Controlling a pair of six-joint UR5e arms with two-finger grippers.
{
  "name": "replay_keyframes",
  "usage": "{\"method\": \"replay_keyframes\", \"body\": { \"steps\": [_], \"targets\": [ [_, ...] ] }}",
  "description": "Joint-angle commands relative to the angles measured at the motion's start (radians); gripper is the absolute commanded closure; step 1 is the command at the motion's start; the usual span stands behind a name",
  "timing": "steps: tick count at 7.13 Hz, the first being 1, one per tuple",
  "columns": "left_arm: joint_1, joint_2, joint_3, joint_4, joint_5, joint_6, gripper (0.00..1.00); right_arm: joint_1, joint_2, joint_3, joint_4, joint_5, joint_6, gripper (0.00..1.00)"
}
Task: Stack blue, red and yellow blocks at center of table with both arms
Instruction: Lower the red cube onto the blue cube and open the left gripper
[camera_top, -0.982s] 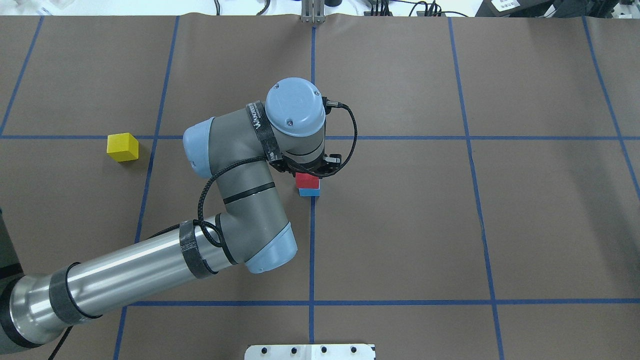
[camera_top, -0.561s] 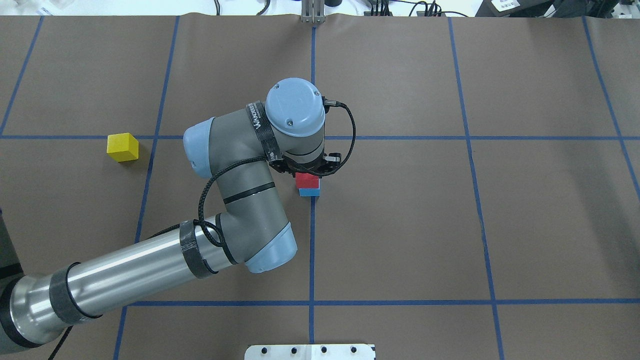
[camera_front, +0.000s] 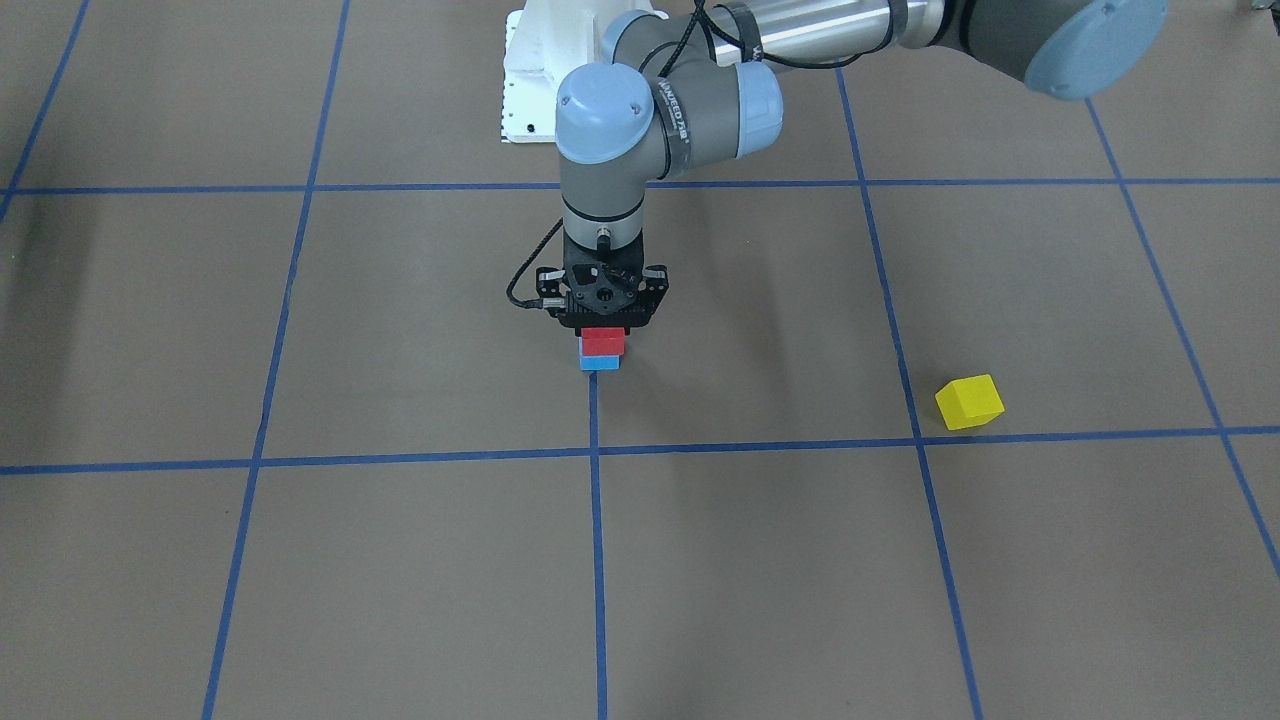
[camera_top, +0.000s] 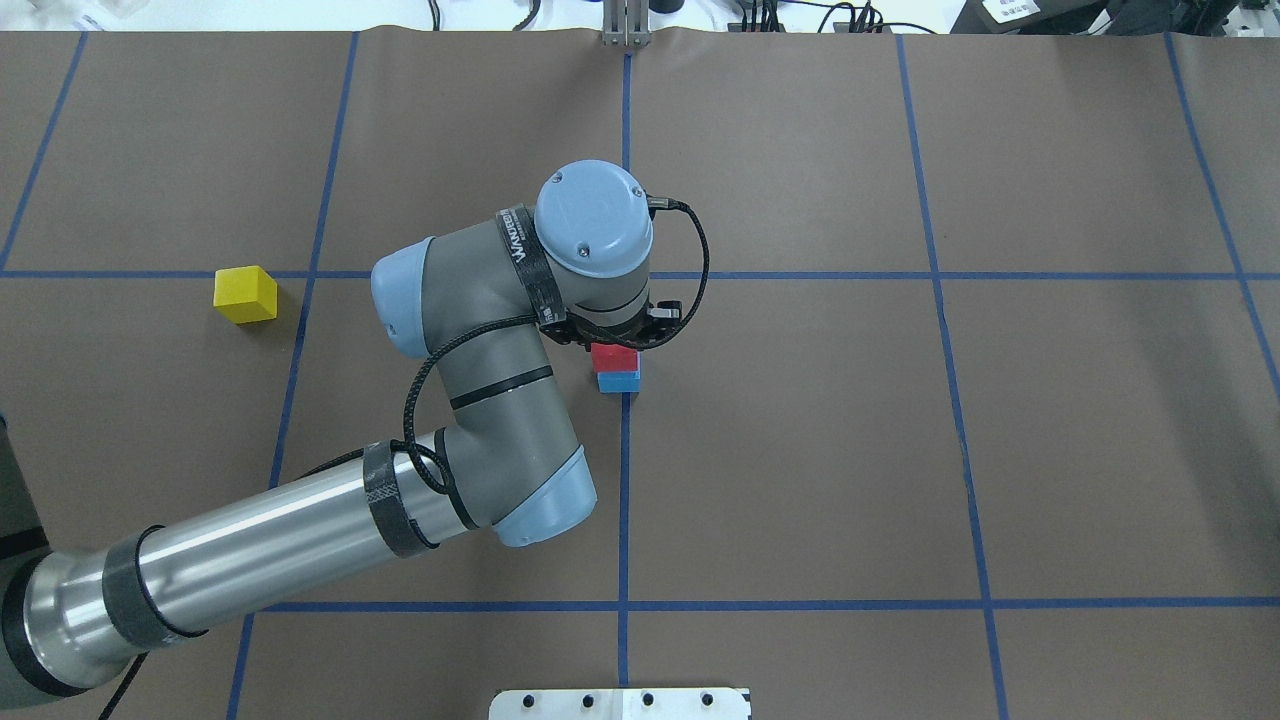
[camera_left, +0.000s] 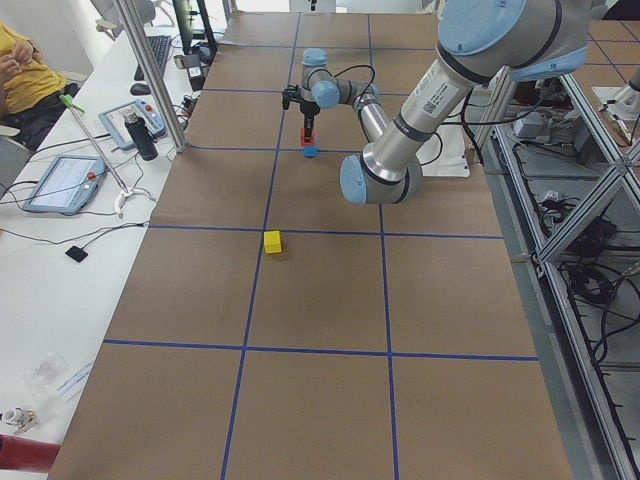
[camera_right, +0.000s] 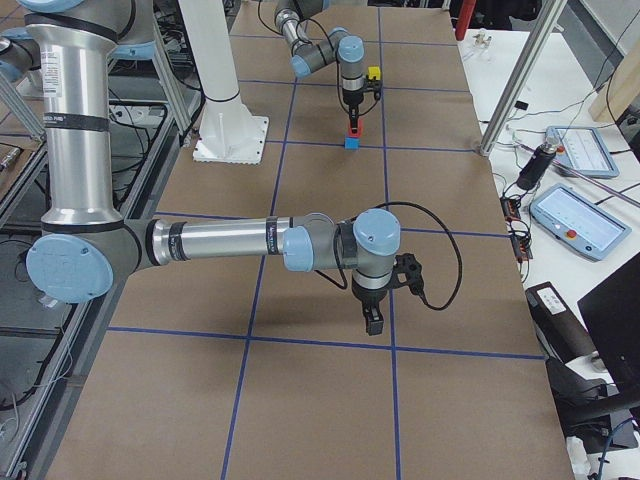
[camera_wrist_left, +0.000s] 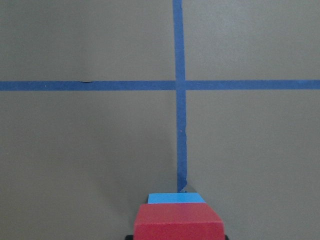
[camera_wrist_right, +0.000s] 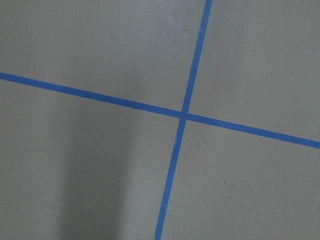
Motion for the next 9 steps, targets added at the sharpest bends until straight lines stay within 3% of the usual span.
{"method": "replay_keyframes", "body": {
  "steps": [1, 4, 5, 7, 9],
  "targets": [
    [0.002, 0.0, 0.0, -0.001, 0.0, 0.001, 0.49, 0.0, -0.001, 0.0, 0.0, 0.0, -0.001, 0.01],
    [0.011, 0.0, -0.003, -0.005, 0.002, 0.009, 0.27, 0.0, -0.001, -0.002, 0.0, 0.0, -0.001, 0.01],
    [0.011, 0.001, -0.006, -0.007, 0.008, 0.01, 0.0, 0.0, 0.001, -0.002, 0.0, 0.0, -0.001, 0.01],
    [0.008, 0.003, -0.05, 0.004, 0.019, 0.069, 0.0, 0.0, 0.001, -0.002, 0.0, 0.0, -0.001, 0.01],
    [-0.053, 0.07, -0.148, 0.01, -0.002, 0.2, 0.0, 0.0, 0.002, 0.0, 0.0, 0.0, 0.001, 0.01]
  ]
}}
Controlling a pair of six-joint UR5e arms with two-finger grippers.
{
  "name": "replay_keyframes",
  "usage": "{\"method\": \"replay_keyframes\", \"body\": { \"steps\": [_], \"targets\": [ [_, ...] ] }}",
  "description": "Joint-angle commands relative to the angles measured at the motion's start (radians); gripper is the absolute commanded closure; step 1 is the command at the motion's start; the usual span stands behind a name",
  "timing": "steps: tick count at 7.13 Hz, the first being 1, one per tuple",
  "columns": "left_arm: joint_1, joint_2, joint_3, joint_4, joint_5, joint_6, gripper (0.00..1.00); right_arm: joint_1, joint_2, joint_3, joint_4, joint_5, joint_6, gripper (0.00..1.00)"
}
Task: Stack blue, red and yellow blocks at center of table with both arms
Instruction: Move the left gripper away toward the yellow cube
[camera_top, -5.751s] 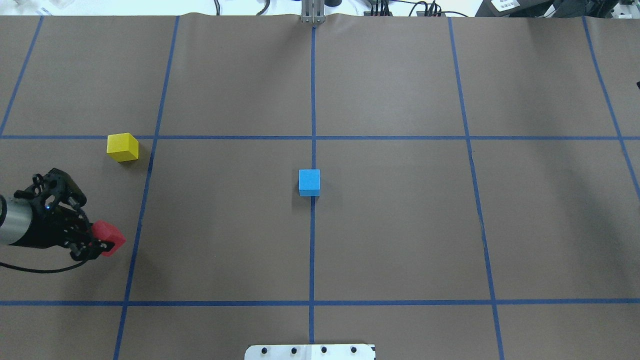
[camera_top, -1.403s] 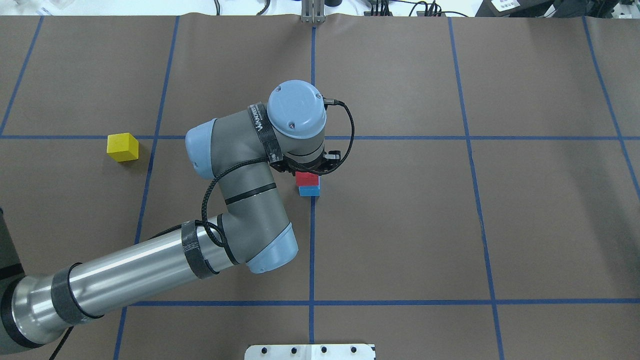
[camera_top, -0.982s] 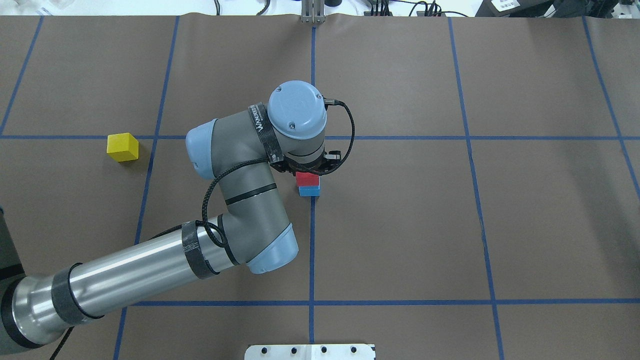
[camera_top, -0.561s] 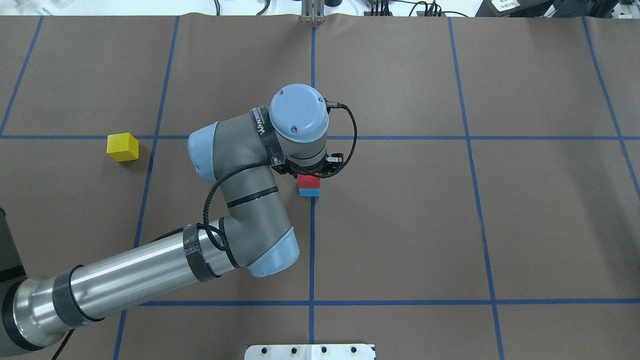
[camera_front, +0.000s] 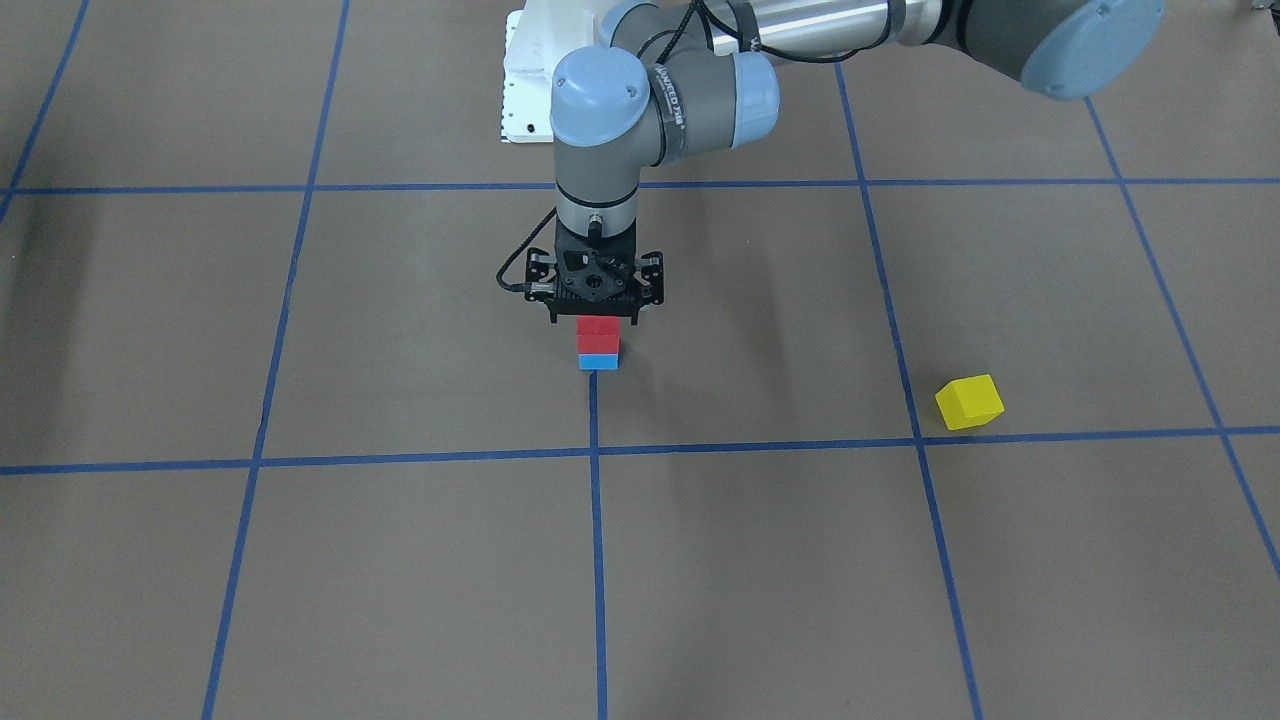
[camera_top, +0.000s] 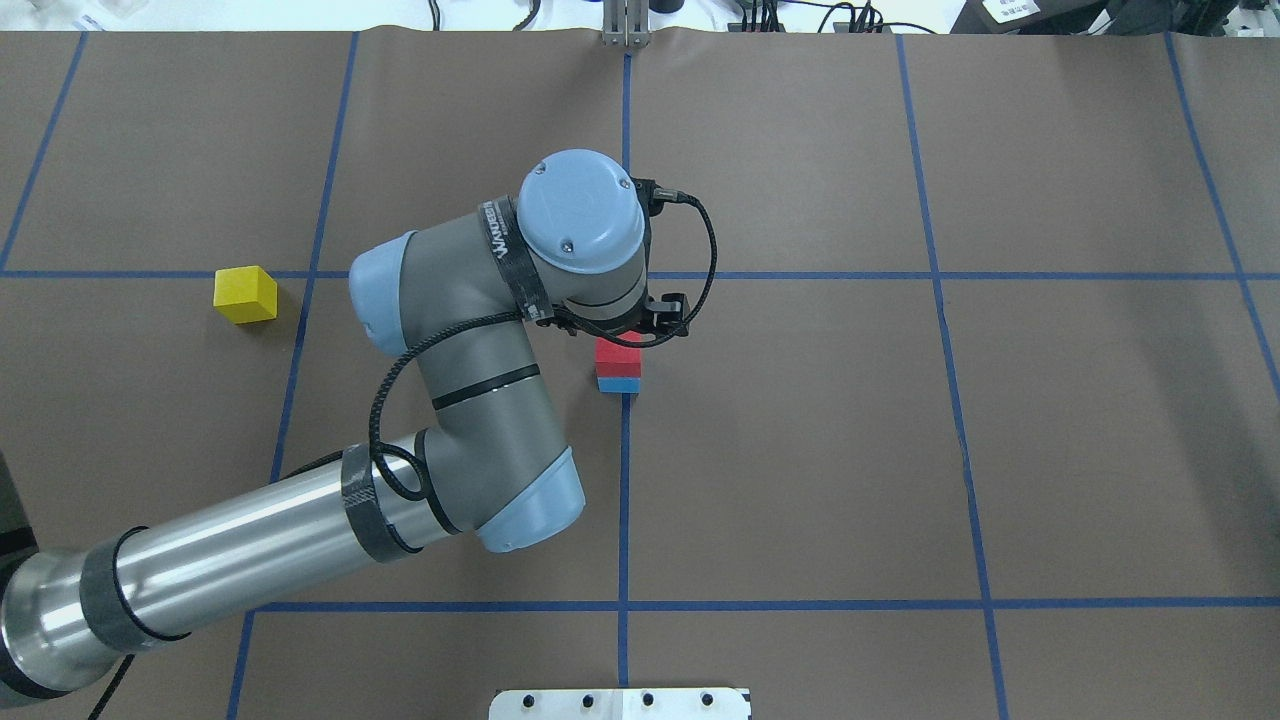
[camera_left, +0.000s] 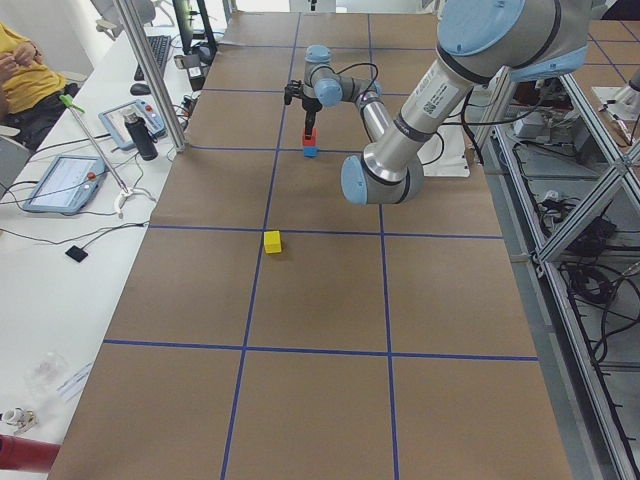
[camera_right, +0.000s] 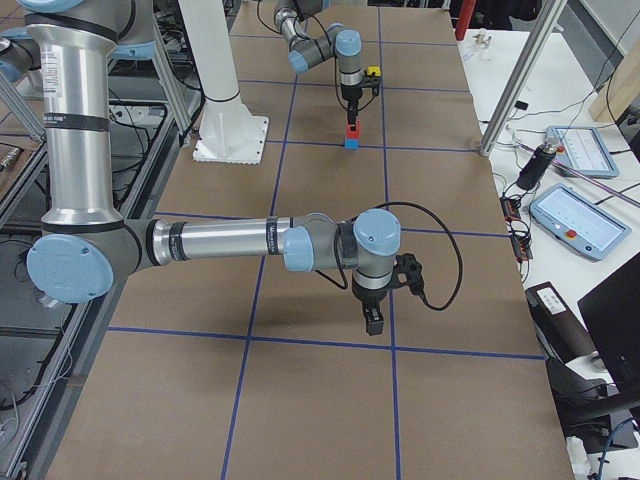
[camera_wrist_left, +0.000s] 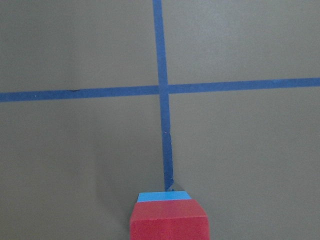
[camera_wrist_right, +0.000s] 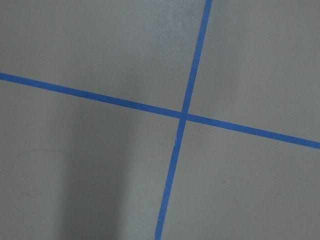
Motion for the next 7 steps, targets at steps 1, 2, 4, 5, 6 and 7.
{"method": "replay_keyframes", "body": {
  "steps": [1, 2, 4, 5, 6, 7],
  "targets": [
    [-0.101, 0.098, -0.104, 0.004, -0.091, 0.166, 0.0, 0.0, 0.002, 0.001, 0.0, 0.0, 0.001, 0.01],
    [-0.17, 0.176, -0.156, 0.002, -0.157, 0.289, 0.0, 0.0, 0.004, 0.001, 0.0, 0.0, 0.001, 0.01],
    [-0.265, 0.354, -0.238, -0.041, -0.186, 0.562, 0.0, 0.0, 0.005, 0.003, 0.0, 0.0, 0.002, 0.01],
    [-0.305, 0.429, -0.232, -0.118, -0.187, 0.701, 0.0, 0.0, 0.005, 0.003, 0.0, 0.0, 0.002, 0.01],
    [-0.338, 0.489, -0.232, -0.142, -0.193, 0.73, 0.0, 0.0, 0.007, 0.003, 0.0, 0.0, 0.005, 0.01],
    [-0.364, 0.557, -0.227, -0.18, -0.216, 0.818, 0.0, 0.0, 0.008, 0.003, 0.002, 0.0, 0.005, 0.01]
  ]
}}
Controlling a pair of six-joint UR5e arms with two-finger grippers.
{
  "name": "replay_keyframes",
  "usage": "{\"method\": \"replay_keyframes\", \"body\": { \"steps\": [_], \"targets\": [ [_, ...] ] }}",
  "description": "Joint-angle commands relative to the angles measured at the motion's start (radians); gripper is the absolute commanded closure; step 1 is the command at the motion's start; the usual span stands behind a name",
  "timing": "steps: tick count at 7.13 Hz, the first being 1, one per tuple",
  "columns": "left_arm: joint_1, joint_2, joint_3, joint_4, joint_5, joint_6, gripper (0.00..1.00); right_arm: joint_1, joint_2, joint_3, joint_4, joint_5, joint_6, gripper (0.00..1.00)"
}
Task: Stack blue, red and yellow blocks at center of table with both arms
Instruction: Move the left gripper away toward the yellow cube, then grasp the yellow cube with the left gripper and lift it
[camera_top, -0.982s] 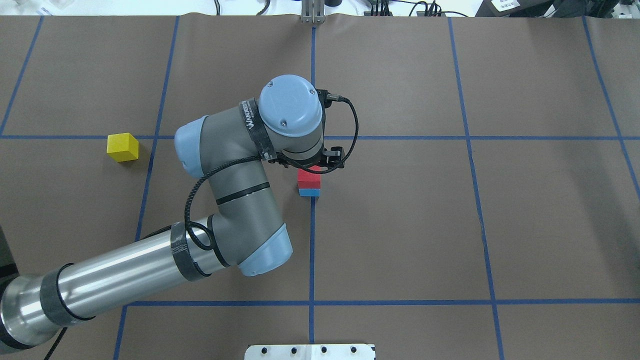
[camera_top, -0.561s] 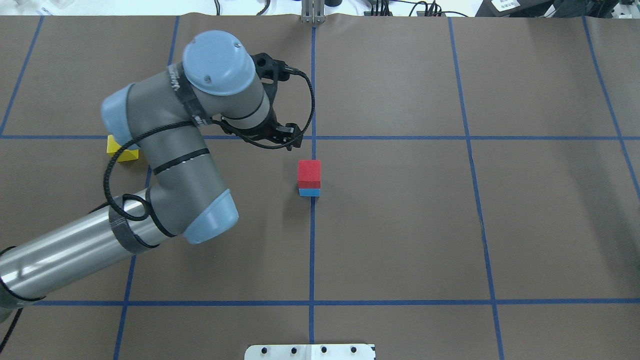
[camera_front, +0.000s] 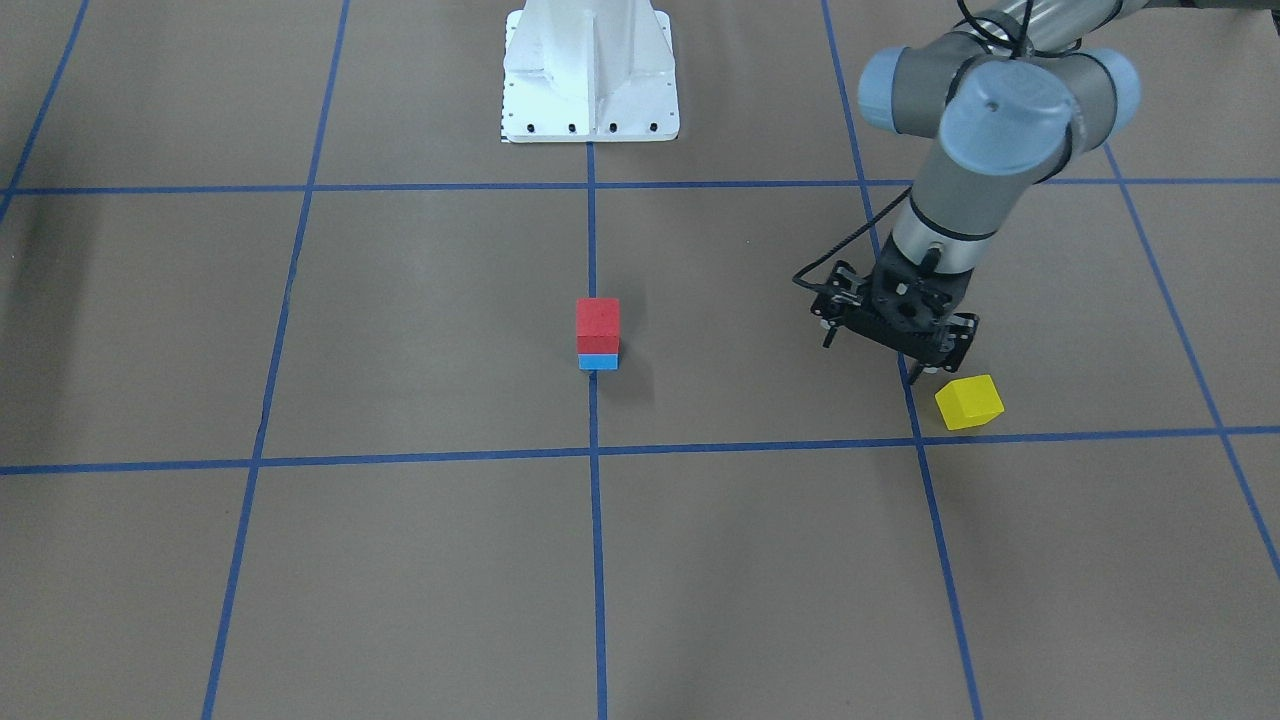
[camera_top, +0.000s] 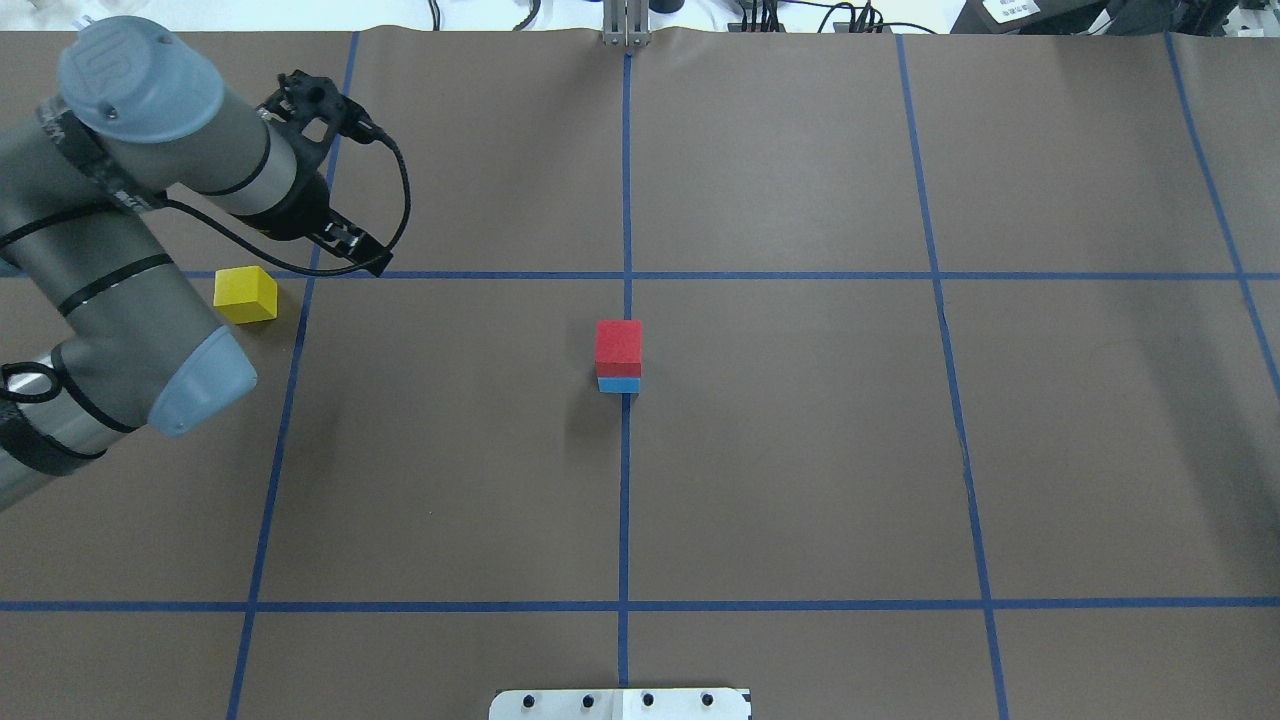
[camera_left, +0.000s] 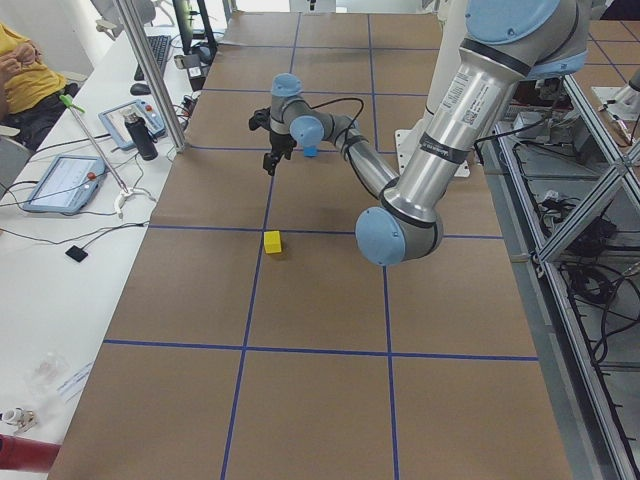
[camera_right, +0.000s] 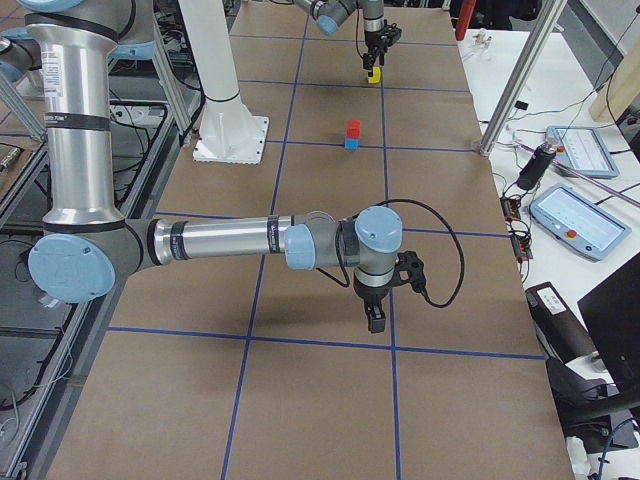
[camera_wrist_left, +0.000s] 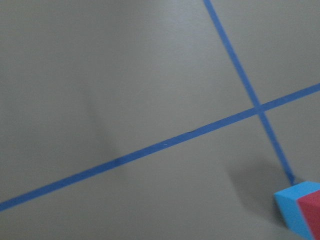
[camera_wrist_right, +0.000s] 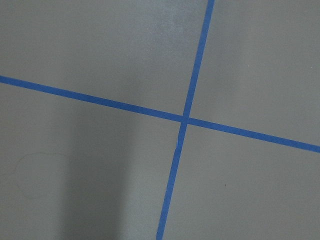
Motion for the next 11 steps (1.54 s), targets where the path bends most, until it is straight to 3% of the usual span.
{"method": "replay_keyframes", "body": {
  "steps": [1, 2, 5, 7, 11],
  "targets": [
    [-0.082, 0.134, 0.024, -0.109, -0.029, 0.172, 0.0, 0.0, 0.002, 0.002, 0.0, 0.0, 0.003, 0.01],
    [-0.089, 0.169, 0.046, -0.125, -0.057, 0.18, 0.0, -0.002, 0.002, 0.002, 0.0, 0.0, 0.006, 0.01],
    [-0.075, 0.177, 0.271, -0.537, -0.057, 0.285, 0.0, 0.0, 0.003, 0.005, 0.001, 0.0, 0.007, 0.01],
    [-0.077, 0.186, 0.276, -0.563, -0.066, 0.457, 0.01, 0.0, 0.003, 0.003, 0.0, 0.0, 0.006, 0.01],
    [-0.075, 0.182, 0.275, -0.555, -0.167, 0.477, 0.01, -0.002, 0.003, -0.003, 0.0, 0.0, 0.003, 0.01]
  ]
}}
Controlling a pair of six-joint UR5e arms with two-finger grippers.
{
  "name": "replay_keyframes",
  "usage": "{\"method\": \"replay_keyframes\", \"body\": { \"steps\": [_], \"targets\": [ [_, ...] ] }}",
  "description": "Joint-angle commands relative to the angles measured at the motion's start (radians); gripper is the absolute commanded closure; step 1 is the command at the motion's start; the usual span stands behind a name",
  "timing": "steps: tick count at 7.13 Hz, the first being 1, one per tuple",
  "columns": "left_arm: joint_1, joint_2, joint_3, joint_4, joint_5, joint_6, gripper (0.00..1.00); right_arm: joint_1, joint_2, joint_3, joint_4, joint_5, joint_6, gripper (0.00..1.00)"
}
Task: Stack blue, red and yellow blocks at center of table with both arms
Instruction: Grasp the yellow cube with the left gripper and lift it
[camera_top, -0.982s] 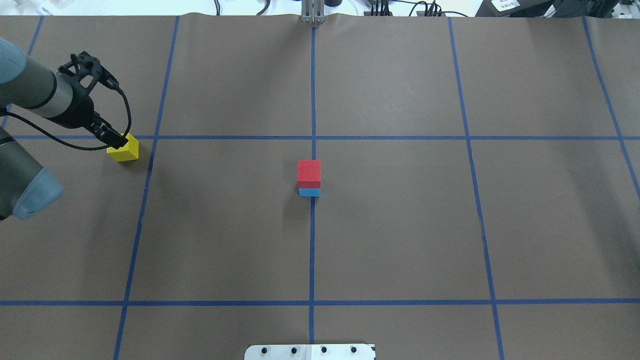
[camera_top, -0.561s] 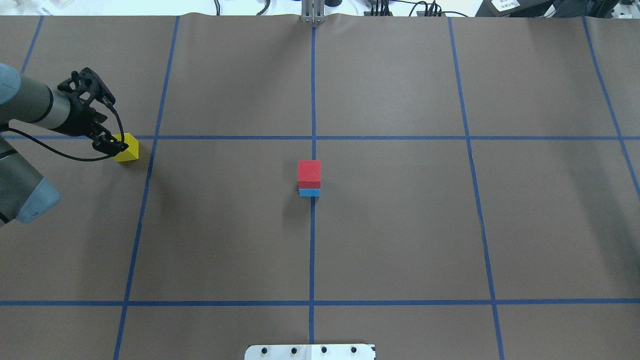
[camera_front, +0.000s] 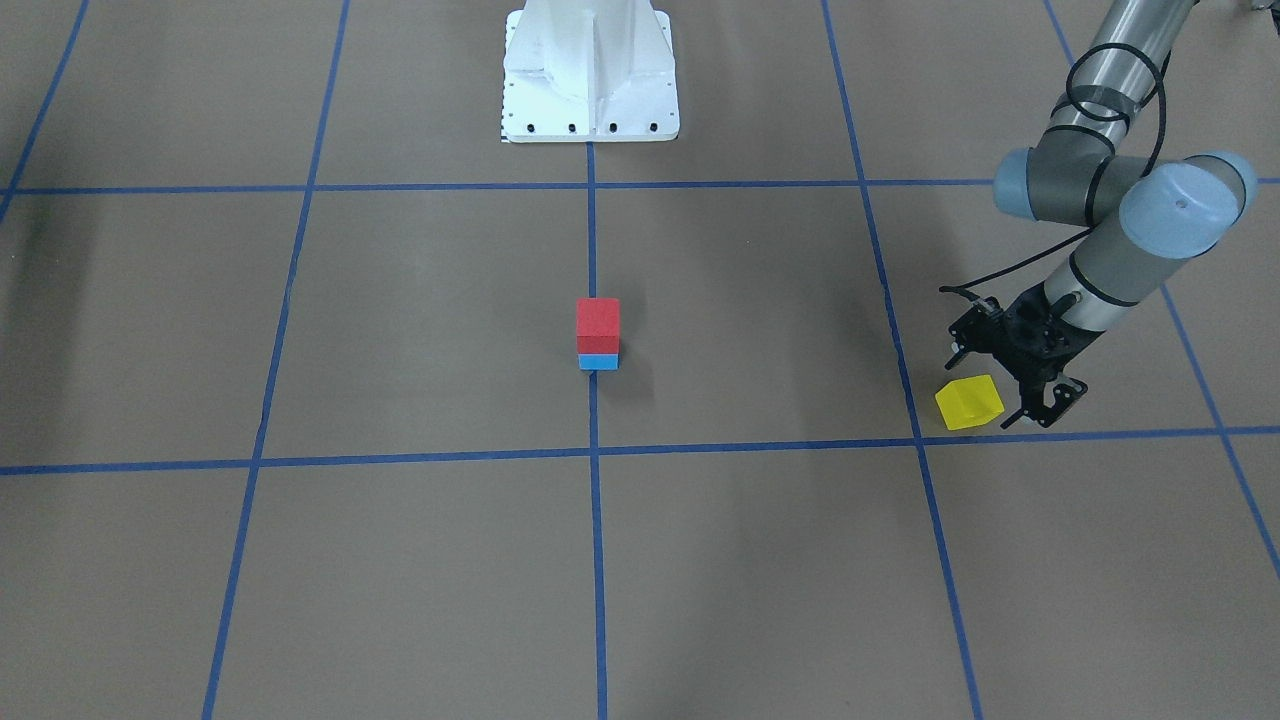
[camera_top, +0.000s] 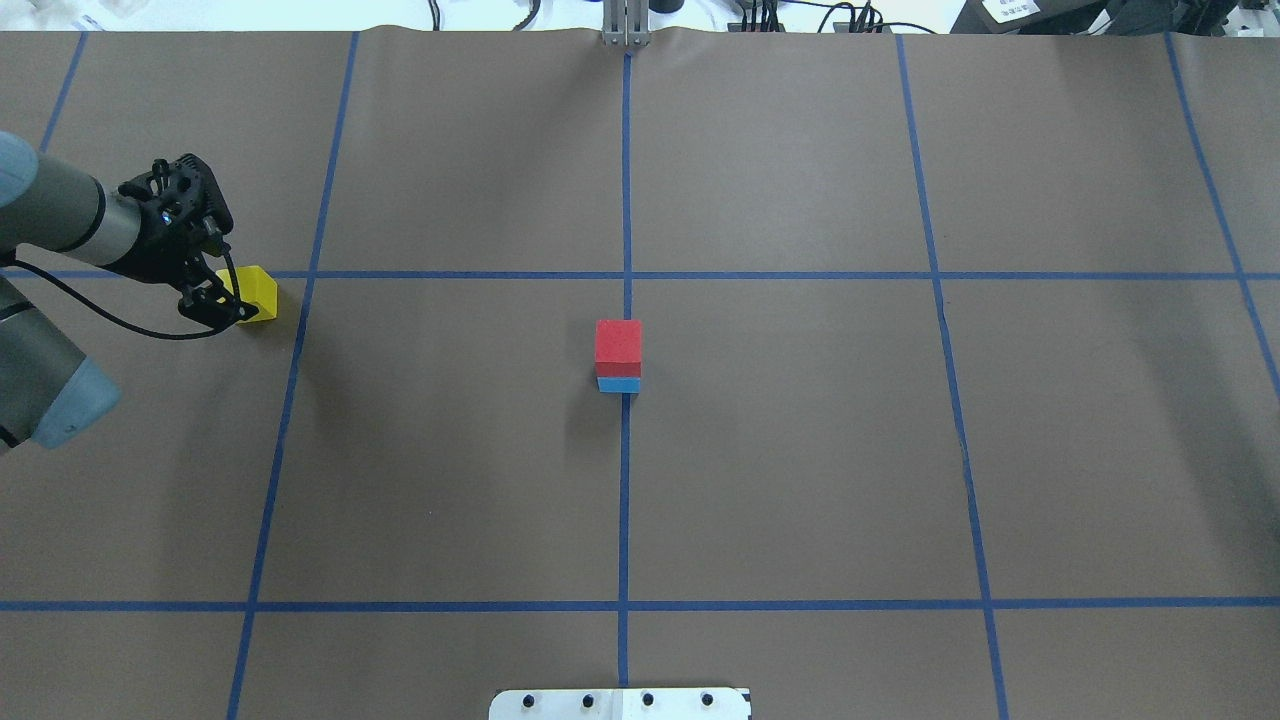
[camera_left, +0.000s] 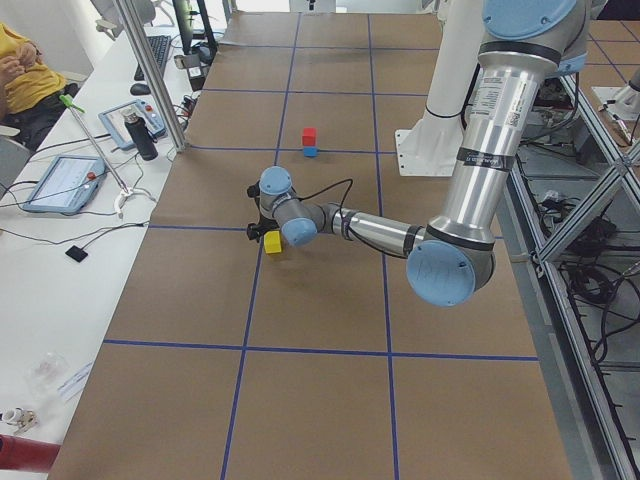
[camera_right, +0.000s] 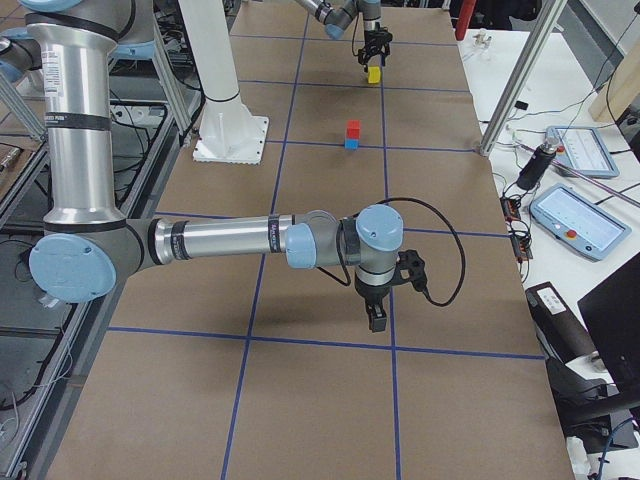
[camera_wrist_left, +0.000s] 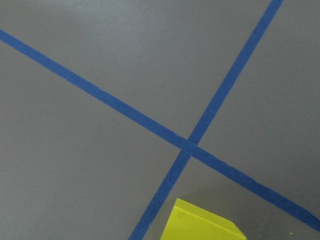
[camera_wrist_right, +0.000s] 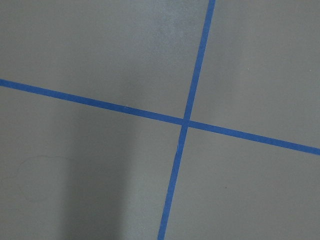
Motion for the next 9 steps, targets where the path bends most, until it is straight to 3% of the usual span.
{"method": "replay_keyframes", "body": {
  "steps": [1, 8, 9],
  "targets": [
    [0.0, -0.002, 0.001, -0.002, -0.019, 0.006, 0.01, 0.0, 0.0, -0.002, 0.001, 0.0, -0.001, 0.01],
    [0.002, -0.008, 0.053, -0.002, 0.005, 0.084, 0.02, -0.001, 0.002, -0.004, 0.0, 0.0, 0.002, 0.01],
    [0.002, -0.01, 0.054, -0.002, 0.019, 0.081, 0.43, -0.001, 0.003, -0.002, 0.0, 0.0, 0.0, 0.01]
  ]
}}
